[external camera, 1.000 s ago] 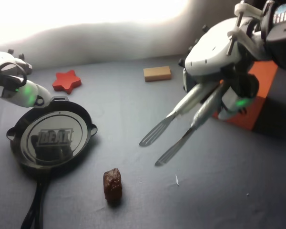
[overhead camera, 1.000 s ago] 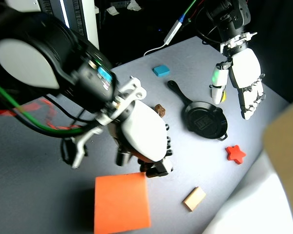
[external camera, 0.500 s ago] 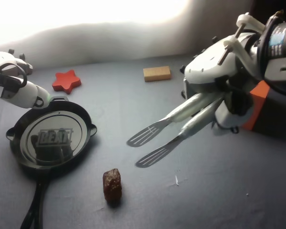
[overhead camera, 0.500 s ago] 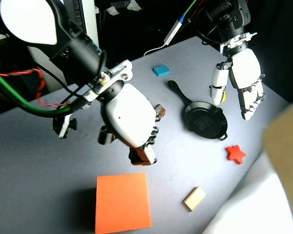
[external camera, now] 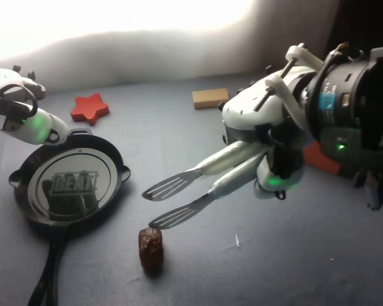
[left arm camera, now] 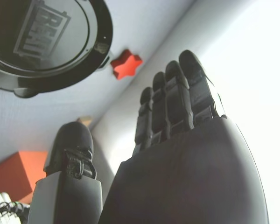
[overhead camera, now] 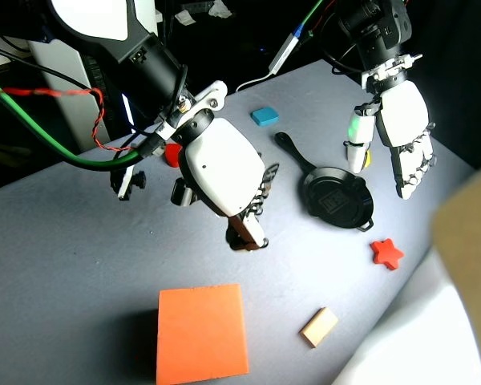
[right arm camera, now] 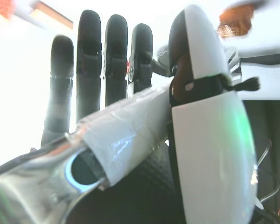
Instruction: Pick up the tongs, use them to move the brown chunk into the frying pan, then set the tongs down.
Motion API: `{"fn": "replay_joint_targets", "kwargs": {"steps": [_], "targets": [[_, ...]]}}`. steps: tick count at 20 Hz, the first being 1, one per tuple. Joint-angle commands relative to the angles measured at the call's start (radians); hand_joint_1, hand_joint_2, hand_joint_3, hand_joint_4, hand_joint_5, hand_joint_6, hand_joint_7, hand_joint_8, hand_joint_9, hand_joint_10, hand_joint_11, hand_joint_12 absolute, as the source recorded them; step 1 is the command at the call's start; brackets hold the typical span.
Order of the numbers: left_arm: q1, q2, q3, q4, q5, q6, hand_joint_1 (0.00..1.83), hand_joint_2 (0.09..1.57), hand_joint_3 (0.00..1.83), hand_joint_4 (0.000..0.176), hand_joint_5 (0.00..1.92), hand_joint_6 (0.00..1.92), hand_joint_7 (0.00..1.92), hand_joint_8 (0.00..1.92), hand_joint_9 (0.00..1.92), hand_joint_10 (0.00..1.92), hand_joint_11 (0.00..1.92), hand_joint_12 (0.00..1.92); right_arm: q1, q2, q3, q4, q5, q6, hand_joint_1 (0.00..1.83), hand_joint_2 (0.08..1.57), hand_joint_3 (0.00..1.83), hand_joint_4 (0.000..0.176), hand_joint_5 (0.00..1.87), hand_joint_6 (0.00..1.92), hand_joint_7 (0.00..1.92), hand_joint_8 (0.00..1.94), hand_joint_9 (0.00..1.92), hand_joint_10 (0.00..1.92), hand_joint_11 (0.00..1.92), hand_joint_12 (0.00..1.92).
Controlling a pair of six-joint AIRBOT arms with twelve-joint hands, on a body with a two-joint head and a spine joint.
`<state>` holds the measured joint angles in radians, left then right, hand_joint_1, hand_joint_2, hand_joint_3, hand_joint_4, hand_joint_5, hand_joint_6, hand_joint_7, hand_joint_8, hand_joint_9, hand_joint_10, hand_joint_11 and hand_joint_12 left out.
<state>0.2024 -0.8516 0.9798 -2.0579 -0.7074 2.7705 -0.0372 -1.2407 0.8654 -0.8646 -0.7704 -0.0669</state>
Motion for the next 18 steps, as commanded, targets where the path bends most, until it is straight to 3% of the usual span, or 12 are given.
{"fn": "replay_joint_targets", "kwargs": {"steps": [1, 12, 18], "targets": [[-0.01, 0.006, 0.009, 0.055, 0.001, 0.002, 0.25, 1.33, 0.0, 0.019, 0.11, 0.0, 0.17, 0.0, 0.17, 0.0, 0.0, 0.48, 0.002, -0.002, -0.009, -0.072, 0.03, 0.018, 1.06, 1.12, 0.0, 0.0, 0.93, 0.05, 0.92, 0.0, 0.85, 0.0, 0.24, 1.36], [-0.01, 0.006, 0.006, 0.055, 0.001, 0.002, 0.23, 1.33, 0.0, 0.013, 0.12, 0.01, 0.17, 0.0, 0.18, 0.01, 0.0, 0.5, -0.032, -0.033, -0.011, -0.075, 0.024, 0.031, 1.06, 1.12, 0.0, 0.0, 0.92, 0.03, 0.91, 0.0, 0.84, 0.0, 0.18, 1.43], [-0.002, 0.006, 0.003, 0.055, 0.002, 0.002, 0.2, 1.34, 0.0, 0.019, 0.11, 0.0, 0.17, 0.0, 0.17, 0.0, 0.0, 0.47, -0.046, -0.049, -0.009, -0.077, 0.032, 0.031, 1.06, 1.13, 0.0, 0.0, 0.92, 0.02, 0.91, 0.0, 0.84, 0.0, 0.17, 1.43]]}}
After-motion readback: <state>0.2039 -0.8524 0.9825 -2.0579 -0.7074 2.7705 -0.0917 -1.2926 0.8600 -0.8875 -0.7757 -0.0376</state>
